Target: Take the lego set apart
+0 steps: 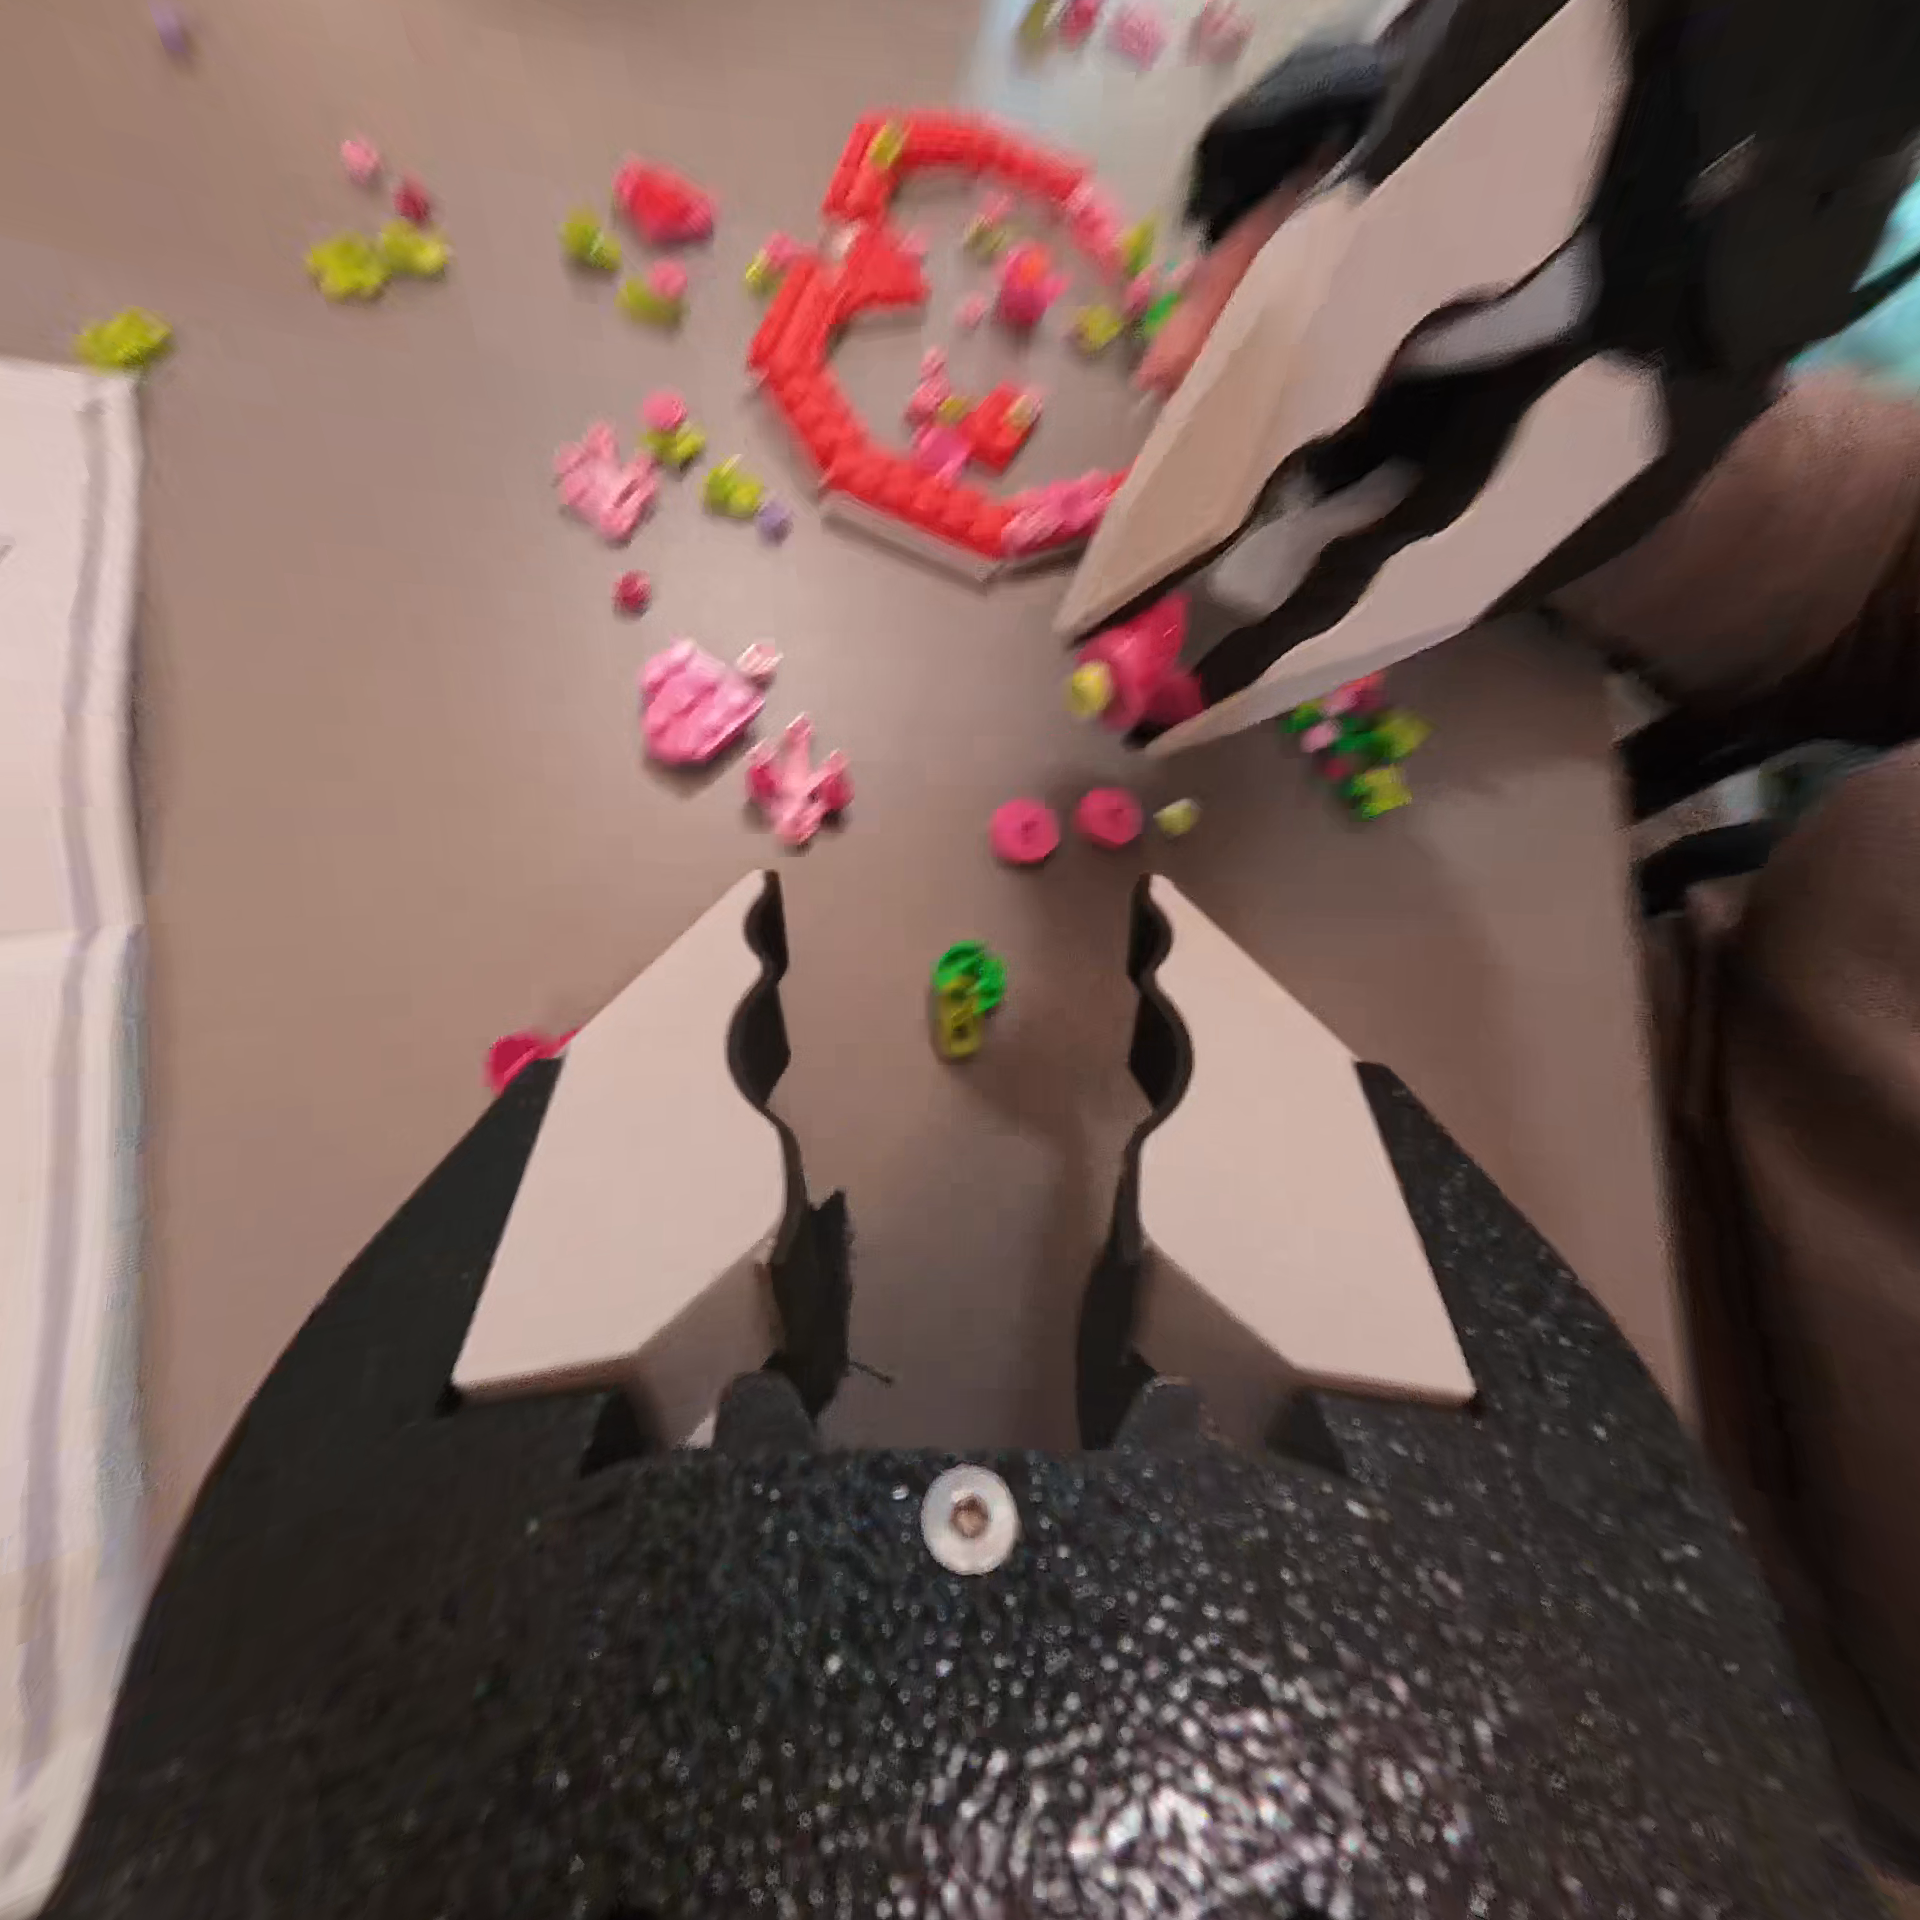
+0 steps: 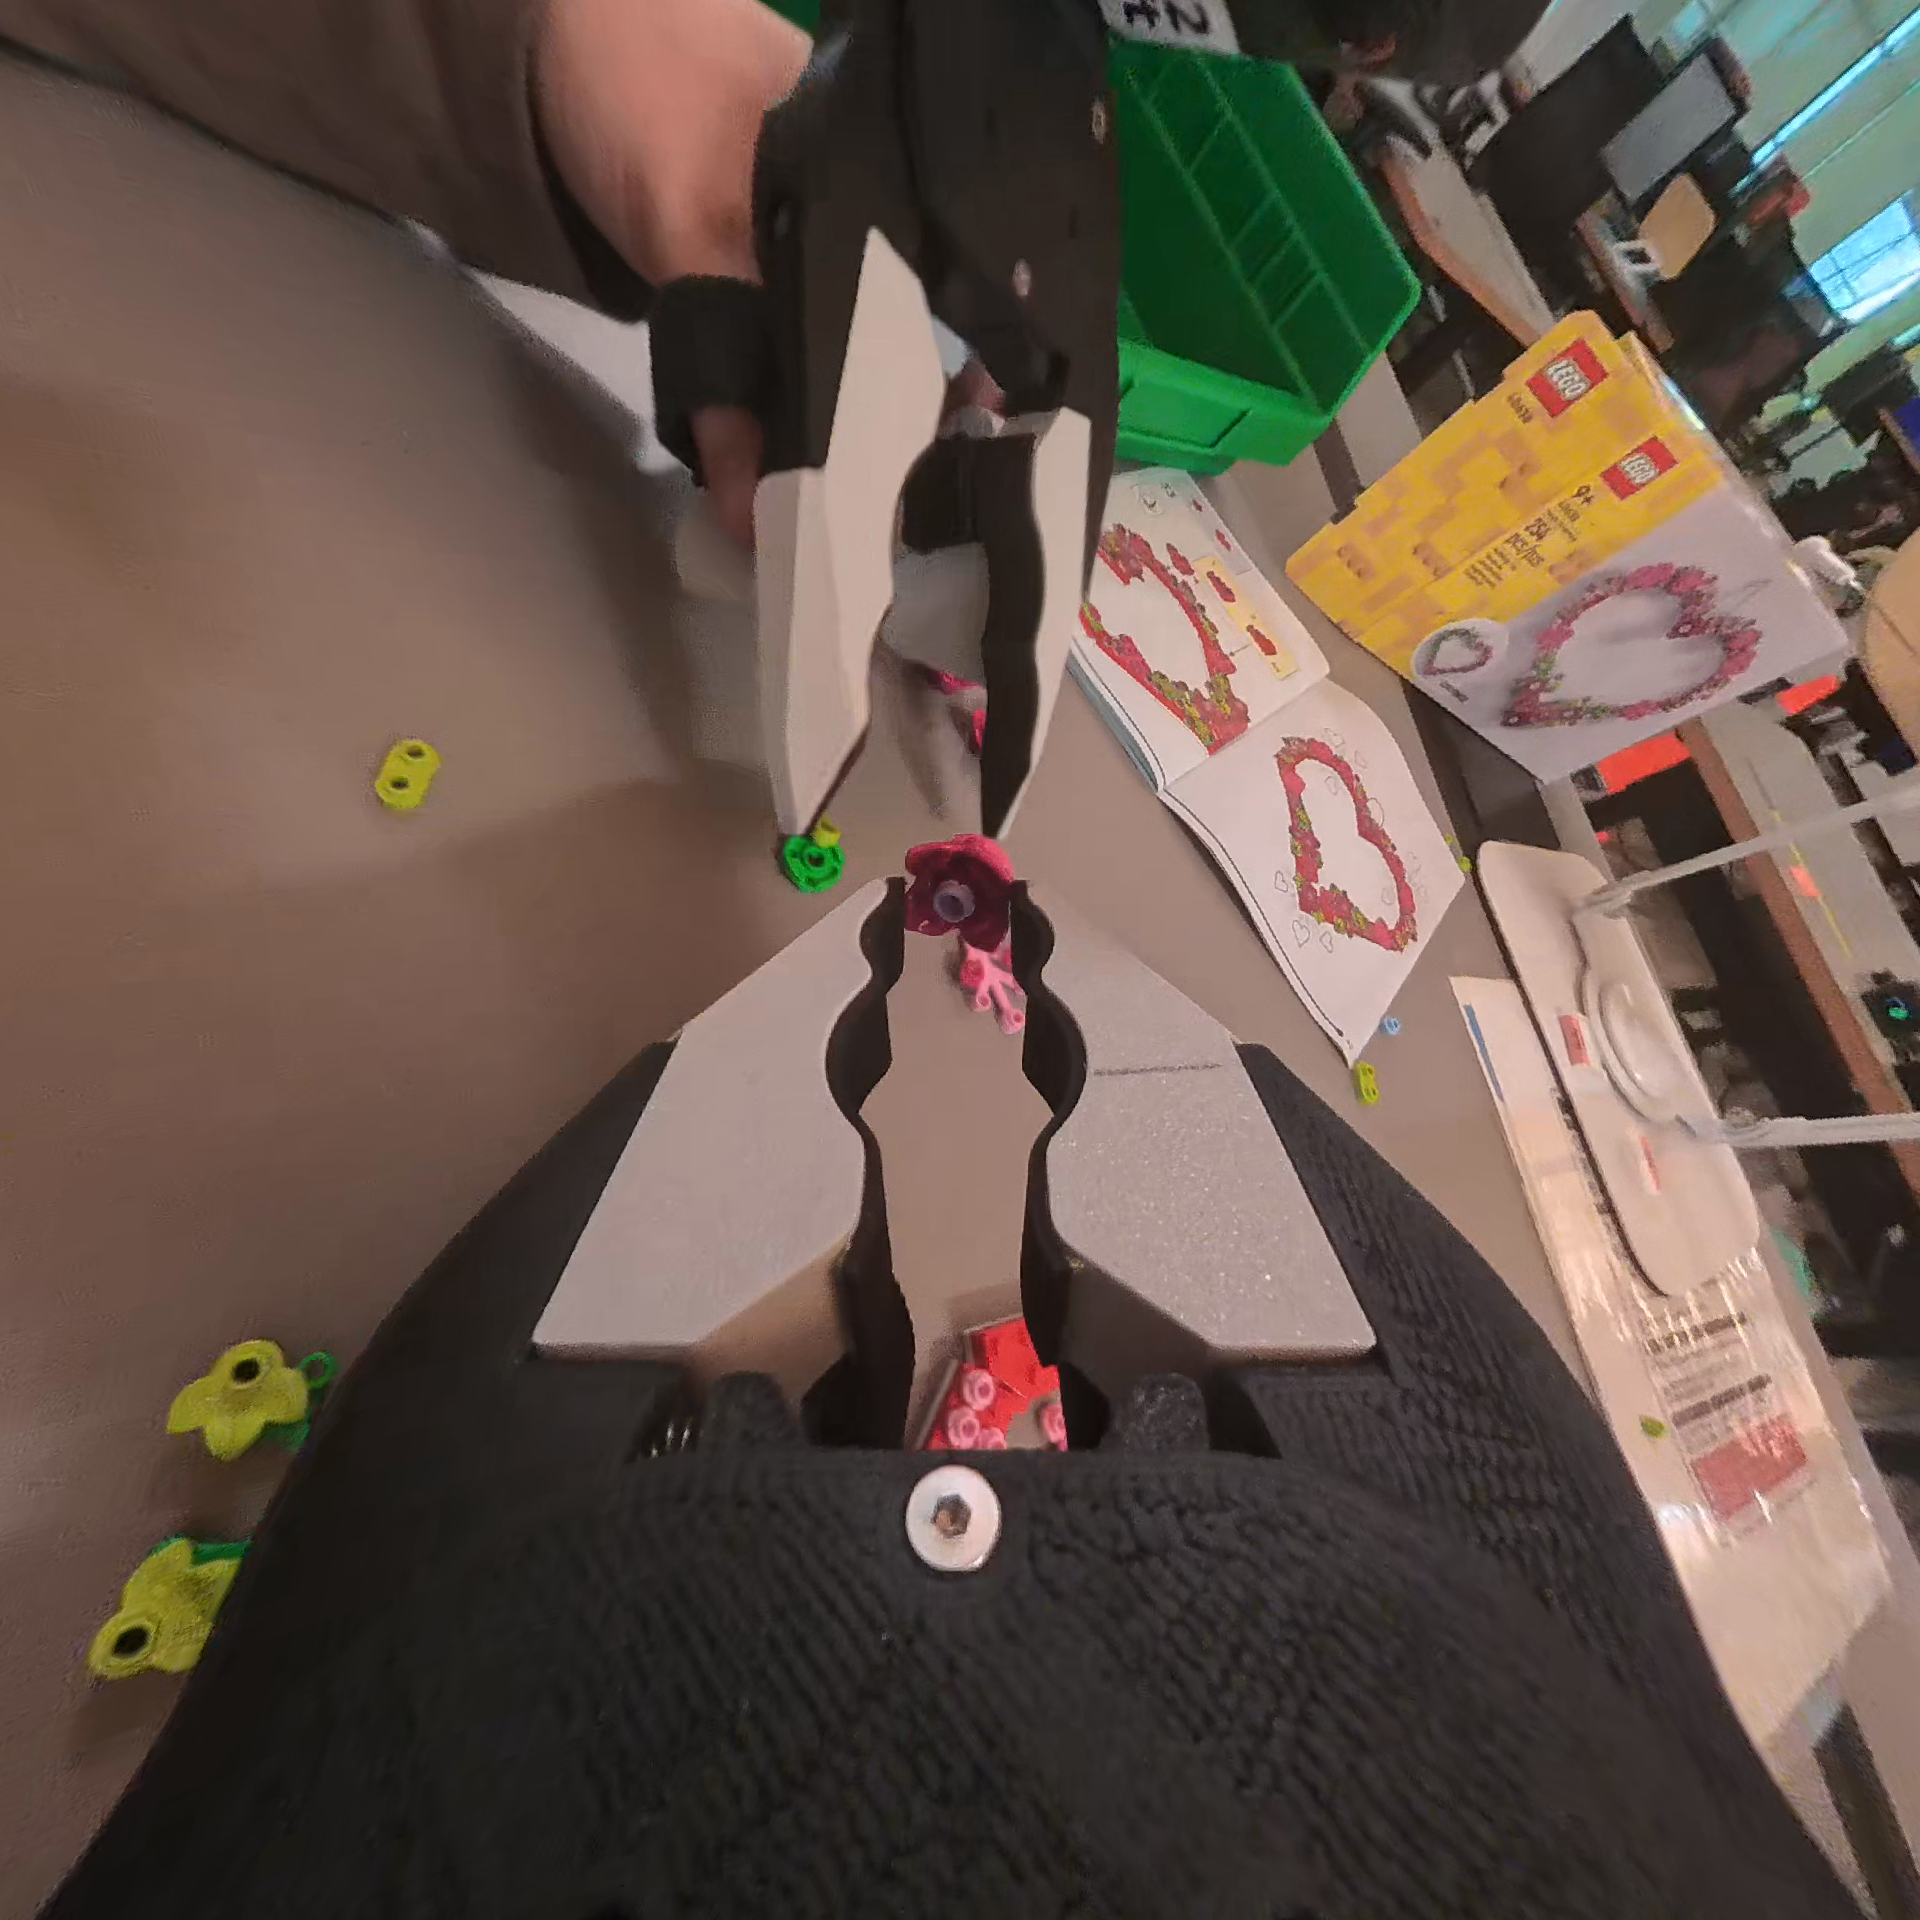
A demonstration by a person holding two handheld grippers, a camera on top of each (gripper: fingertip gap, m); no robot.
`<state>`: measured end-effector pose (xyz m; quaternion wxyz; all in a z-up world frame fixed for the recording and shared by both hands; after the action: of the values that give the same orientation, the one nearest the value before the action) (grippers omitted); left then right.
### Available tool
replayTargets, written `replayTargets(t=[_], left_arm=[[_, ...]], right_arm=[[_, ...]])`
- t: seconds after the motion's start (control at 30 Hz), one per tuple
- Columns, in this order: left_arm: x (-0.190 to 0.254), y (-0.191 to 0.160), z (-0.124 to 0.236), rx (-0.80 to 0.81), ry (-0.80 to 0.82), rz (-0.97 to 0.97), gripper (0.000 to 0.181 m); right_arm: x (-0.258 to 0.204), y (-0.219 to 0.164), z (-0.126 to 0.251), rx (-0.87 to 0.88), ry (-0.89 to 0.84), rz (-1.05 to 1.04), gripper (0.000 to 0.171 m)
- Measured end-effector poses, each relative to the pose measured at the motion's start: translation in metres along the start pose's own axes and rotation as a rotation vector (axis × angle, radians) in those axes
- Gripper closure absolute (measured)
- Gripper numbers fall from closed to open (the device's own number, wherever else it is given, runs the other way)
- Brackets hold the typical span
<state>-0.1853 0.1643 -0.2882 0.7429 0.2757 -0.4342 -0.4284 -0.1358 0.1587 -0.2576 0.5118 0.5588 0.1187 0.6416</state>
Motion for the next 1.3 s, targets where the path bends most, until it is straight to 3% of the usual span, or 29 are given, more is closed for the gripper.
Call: replayTargets(t=[0.03,0.17,0.27,0.4,0.47,0.67,0.77,0.9,1.07,1.3], left_arm=[[0.012,0.009,-0.001,0.07,-0.094,0.004,0.122],[0.052,0.036,0.005,0.32,-0.492,0.11,0.138],[0.057,0.035,0.004,0.337,-0.621,0.2,0.15],[0.062,0.028,-0.007,0.3,-0.701,0.279,0.146],[0.068,0.028,-0.007,0.293,-0.772,0.299,0.164],[0.071,0.027,-0.008,0.288,-0.778,0.295,0.164],[0.069,0.028,-0.009,0.316,-0.676,0.18,0.165],[0.073,0.036,-0.004,0.377,-0.646,0.054,0.165],[0.071,0.046,0.003,0.476,-0.587,-0.041,0.165],[0.074,0.052,0.008,0.505,-0.355,-0.362,0.164]], right_arm=[[-0.002,0.002,0.001,0.024,0.003,-0.007,0.153],[-0.01,0.014,0.012,0.182,0.026,0.005,0.152],[-0.011,0.024,0.022,0.28,0.04,0.001,0.152],[-0.015,0.031,0.028,0.322,0.058,0.023,0.153],[-0.018,0.03,0.028,0.315,0.068,0.043,0.152],[-0.021,0.03,0.029,0.315,0.074,0.066,0.153],[-0.017,0.029,0.028,0.299,0.06,0.01,0.153],[-0.004,0.033,0.032,0.335,0.056,-0.163,0.136],[0.006,0.035,0.038,0.384,0.119,-0.354,0.146],[0.016,0.042,0.043,0.462,0.343,-0.757,0.159]])
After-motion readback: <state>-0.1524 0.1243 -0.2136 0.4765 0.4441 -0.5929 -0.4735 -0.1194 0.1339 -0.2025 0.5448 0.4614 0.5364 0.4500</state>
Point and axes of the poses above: each gripper's, where its closed fingertips meet, z back along the fingers, y out of its top, x = y × z across the jaws, the point moved 2 cm from there along z, back along the fingers, and after that the axes turned 12 degrees about -y, right-handed, at the moved point
